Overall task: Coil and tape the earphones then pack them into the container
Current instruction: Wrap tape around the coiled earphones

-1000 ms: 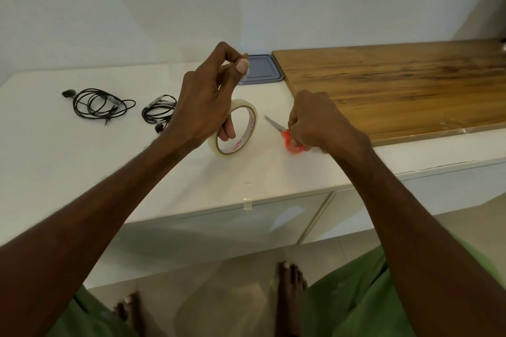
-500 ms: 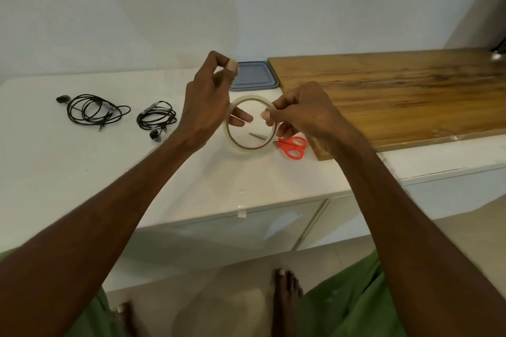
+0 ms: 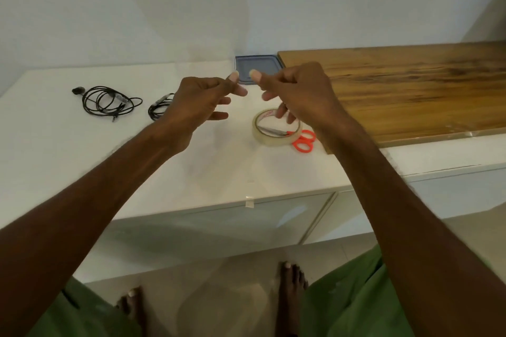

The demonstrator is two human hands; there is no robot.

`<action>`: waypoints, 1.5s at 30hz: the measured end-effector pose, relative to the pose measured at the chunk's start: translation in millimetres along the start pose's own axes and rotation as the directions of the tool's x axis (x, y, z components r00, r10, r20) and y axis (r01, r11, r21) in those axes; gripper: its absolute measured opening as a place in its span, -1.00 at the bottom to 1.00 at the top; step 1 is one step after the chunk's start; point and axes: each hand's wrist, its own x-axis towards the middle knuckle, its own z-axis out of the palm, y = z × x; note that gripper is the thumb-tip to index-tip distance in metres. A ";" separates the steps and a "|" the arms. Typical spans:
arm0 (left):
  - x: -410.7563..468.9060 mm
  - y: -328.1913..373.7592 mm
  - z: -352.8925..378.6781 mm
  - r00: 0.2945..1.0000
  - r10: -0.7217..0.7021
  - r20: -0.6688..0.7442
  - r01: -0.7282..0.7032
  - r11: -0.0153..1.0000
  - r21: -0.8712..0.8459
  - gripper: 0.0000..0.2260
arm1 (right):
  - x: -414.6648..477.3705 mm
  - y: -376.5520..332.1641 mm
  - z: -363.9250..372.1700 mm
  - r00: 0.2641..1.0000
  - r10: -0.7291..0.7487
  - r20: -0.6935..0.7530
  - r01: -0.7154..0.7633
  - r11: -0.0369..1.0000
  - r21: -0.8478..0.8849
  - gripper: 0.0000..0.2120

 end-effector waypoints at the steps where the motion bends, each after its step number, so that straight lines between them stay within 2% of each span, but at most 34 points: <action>1: -4.6 -1.0 -2.4 1.000 -0.011 0.015 0.010 1.000 0.020 -0.66 | -3.9 -4.6 3.1 0.998 0.027 0.060 -0.033 0.995 0.097 -0.65; 3: -12.4 -4.0 -7.6 0.999 -0.031 0.034 0.029 0.998 0.064 -0.58 | -8.5 -7.8 8.7 0.991 0.032 0.132 -0.053 0.986 0.157 -0.70; 5: -20.1 -6.1 -13.2 0.998 -0.038 0.042 0.033 0.994 0.105 -0.54 | -11.6 -9.1 13.7 0.985 0.025 0.171 -0.050 0.988 0.144 -0.76; 11: -36.2 -12.0 -35.2 0.998 -0.034 0.047 0.027 0.988 0.155 -0.56 | -22.4 -18.9 27.4 0.959 0.023 0.283 -0.057 0.992 0.112 -0.83; 18: -61.5 -16.3 -55.2 0.976 -0.097 0.193 0.061 0.981 0.186 -0.59 | -39.1 -32.7 38.5 0.935 0.017 0.355 -0.030 0.999 0.030 -0.87; 22: -81.3 -15.4 -64.0 0.943 -0.212 0.255 0.171 0.970 0.175 -0.60 | -50.6 -38.4 40.1 0.895 0.044 0.444 -0.067 0.997 0.035 -0.85; 26: -109.4 -13.1 -69.8 0.876 -0.348 0.333 0.317 0.937 0.146 -0.61 | -61.1 -39.0 38.1 0.794 0.125 0.594 -0.155 0.988 0.000 -0.79; 28: -121.1 -12.4 -68.4 0.877 -0.372 0.305 0.324 0.926 0.195 -0.51 | -64.4 -37.4 38.6 0.767 0.145 0.625 -0.171 0.985 -0.018 -0.77; 30: -129.8 -14.1 -68.5 0.896 -0.378 0.234 0.330 0.918 0.219 -0.42 | -66.5 -35.1 42.5 0.772 0.167 0.613 -0.170 0.984 -0.054 -0.76; 35: -130.0 -14.9 -82.2 0.932 -0.339 0.126 0.302 0.921 0.246 -0.63 | -75.3 -34.8 57.5 0.777 0.195 0.599 -0.062 0.970 -0.234 -0.71; 41: -116.9 -14.9 -91.9 0.928 -0.363 0.087 0.340 0.918 0.206 -0.55 | -75.0 -37.2 63.3 0.819 0.137 0.558 0.035 0.957 -0.287 -0.71; 45: -112.1 -17.3 -88.5 0.926 -0.369 0.083 0.349 0.918 0.190 -0.60 | -77.6 -34.9 64.0 0.827 0.087 0.555 0.132 0.930 -0.343 -0.67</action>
